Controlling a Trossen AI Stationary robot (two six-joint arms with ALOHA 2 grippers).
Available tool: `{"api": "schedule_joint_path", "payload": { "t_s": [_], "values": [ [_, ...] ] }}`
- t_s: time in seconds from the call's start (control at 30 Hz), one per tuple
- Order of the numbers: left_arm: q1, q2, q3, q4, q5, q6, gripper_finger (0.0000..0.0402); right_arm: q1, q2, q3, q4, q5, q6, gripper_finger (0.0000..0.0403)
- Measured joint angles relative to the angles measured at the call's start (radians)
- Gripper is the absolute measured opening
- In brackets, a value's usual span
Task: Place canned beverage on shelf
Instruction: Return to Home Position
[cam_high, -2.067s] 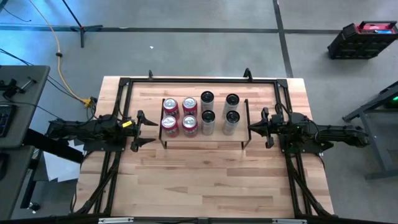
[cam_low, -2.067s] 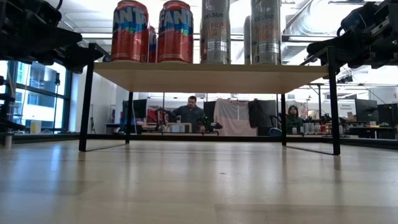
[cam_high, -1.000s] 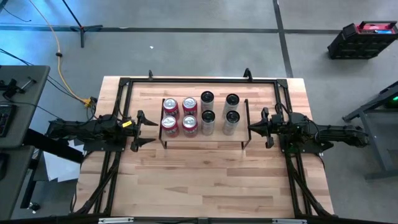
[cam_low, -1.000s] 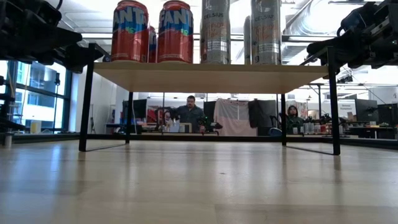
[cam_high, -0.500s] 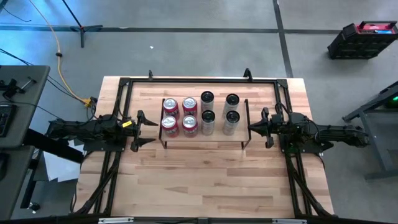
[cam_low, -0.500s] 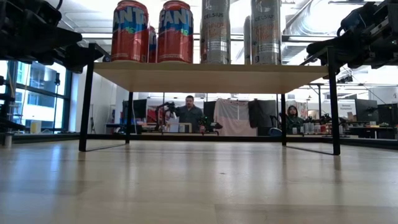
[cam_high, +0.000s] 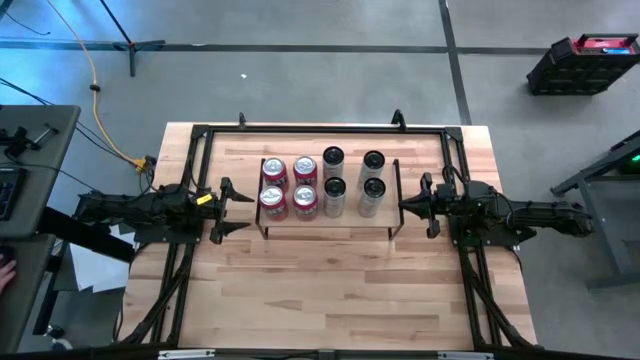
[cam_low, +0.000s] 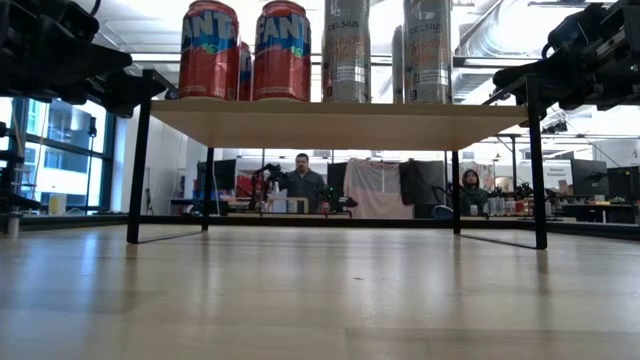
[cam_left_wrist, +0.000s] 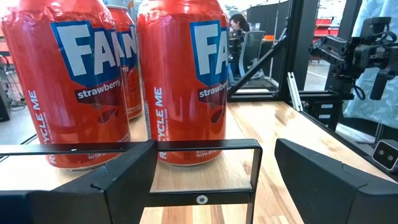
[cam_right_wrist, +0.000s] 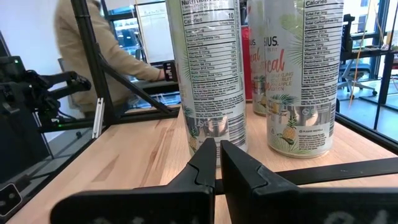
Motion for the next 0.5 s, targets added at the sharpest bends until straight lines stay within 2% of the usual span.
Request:
{"api": "schedule_joint_path", "payload": {
  "t_s": [0.5],
  "values": [
    [0.0,0.0,0.0,0.0,0.0,0.0,0.0314,0.0,0.0,0.0,-0.001,-0.006,0.0,0.0009]
  ]
}}
